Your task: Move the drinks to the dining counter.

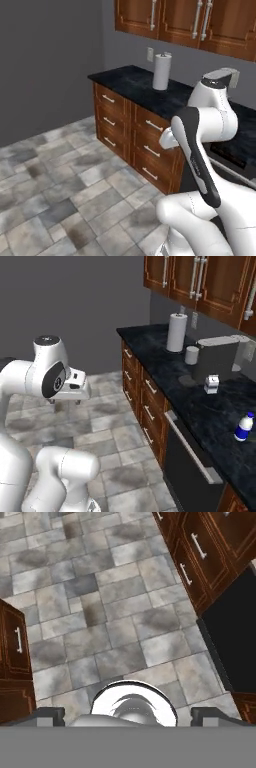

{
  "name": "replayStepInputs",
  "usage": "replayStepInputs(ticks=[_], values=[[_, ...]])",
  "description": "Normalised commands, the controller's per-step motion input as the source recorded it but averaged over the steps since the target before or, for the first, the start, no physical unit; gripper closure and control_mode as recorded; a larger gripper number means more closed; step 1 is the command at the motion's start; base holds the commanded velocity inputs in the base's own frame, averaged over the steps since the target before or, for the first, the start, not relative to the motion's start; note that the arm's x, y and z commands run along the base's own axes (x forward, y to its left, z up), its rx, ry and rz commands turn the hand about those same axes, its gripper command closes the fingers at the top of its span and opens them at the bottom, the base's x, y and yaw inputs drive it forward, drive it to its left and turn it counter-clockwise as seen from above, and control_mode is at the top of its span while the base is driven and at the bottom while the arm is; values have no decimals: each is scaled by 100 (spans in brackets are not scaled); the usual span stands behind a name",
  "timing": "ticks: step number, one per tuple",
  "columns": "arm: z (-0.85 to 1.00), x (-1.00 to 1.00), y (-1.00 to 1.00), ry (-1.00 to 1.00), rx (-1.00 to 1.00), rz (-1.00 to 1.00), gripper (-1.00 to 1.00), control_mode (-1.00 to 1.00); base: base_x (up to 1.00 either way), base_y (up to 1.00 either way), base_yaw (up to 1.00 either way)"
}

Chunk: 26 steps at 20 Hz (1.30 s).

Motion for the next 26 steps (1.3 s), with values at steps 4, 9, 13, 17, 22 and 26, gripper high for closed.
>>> replayStepInputs(ticks=[4, 9, 13, 17, 22, 26], values=[[0, 0, 0, 0, 0, 0, -100, 100, 1, -60, -55], [0, 0, 0, 0, 0, 0, -100, 100, 19, -48, -70], [0, 0, 0, 0, 0, 0, -100, 100, 19, -39, -74], [0, 0, 0, 0, 0, 0, -100, 100, 19, -40, -74], [0, 0, 0, 0, 0, 0, -100, 100, 31, -34, -69], [0, 0, 0, 0, 0, 0, -100, 100, 54, 7, -24]])
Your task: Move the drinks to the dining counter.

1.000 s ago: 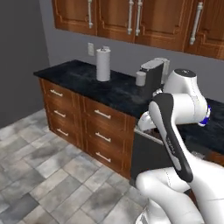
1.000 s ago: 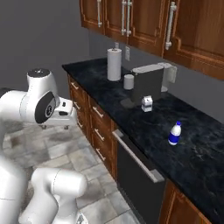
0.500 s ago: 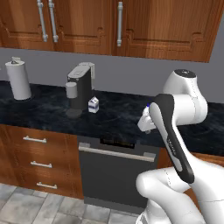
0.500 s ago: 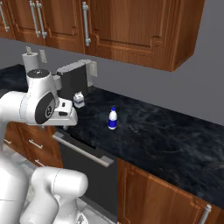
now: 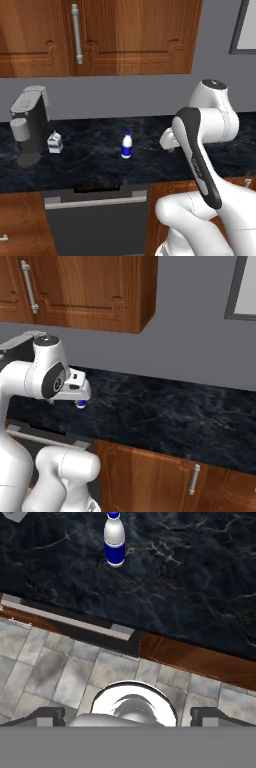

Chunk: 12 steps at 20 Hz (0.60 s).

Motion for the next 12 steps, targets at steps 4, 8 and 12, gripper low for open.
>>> replayStepInputs(ticks=[4, 8, 12], values=[[0, 0, 0, 0, 0, 0, -100, 100, 16, 4, 0], [0, 0, 0, 0, 0, 0, -100, 100, 0, 12, 3], [0, 0, 0, 0, 0, 0, -100, 100, 0, 29, -3]])
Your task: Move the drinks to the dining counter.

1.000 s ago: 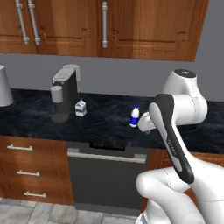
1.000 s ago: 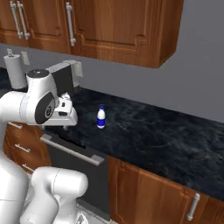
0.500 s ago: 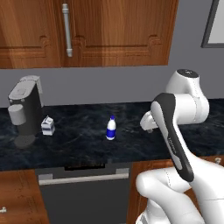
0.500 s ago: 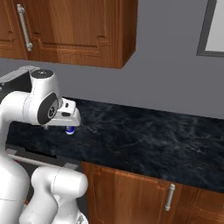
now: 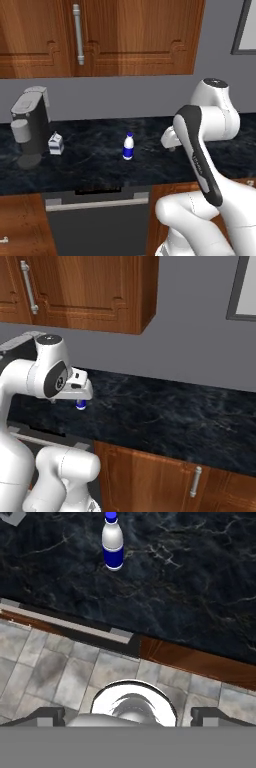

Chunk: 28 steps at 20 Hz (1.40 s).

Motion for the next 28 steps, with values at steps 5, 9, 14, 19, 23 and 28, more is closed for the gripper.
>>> replayStepInputs(ticks=[5, 9, 14, 19, 23, 28], values=[[0, 0, 0, 0, 0, 0, -100, 100, 1, 52, -38], [0, 0, 0, 0, 0, 0, -100, 100, 15, 57, -43], [0, 0, 0, 0, 0, 0, -100, 100, 41, 37, -18], [0, 0, 0, 0, 0, 0, -100, 100, 49, 21, 2], [0, 0, 0, 0, 0, 0, -100, 100, 17, 21, 8], [0, 0, 0, 0, 0, 0, -100, 100, 0, 12, 4]])
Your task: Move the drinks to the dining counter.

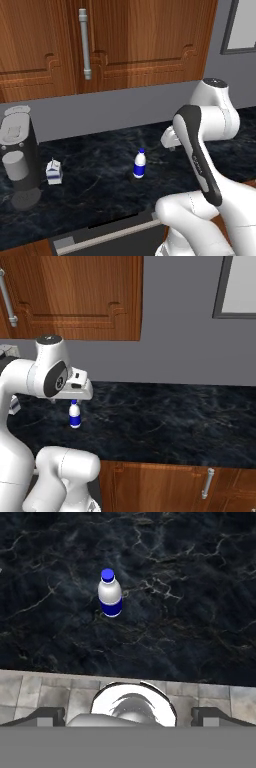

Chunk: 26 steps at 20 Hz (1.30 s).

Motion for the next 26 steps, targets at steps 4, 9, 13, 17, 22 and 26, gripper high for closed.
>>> replayStepInputs(ticks=[4, 9, 13, 17, 22, 26], values=[[0, 0, 0, 0, 0, 0, -100, 100, 0, 0, 0], [0, 0, 0, 0, 0, 0, -100, 100, 0, 0, 0], [0, 0, 0, 0, 0, 0, -100, 100, 0, 5, 0], [-8, 0, 28, 0, 0, 0, -100, -100, 0, 0, 0], [-17, 16, 60, 0, 0, -2, -100, -100, 0, 0, 0], [-28, 36, 38, 0, 0, -2, -100, -100, 0, 0, 0]])
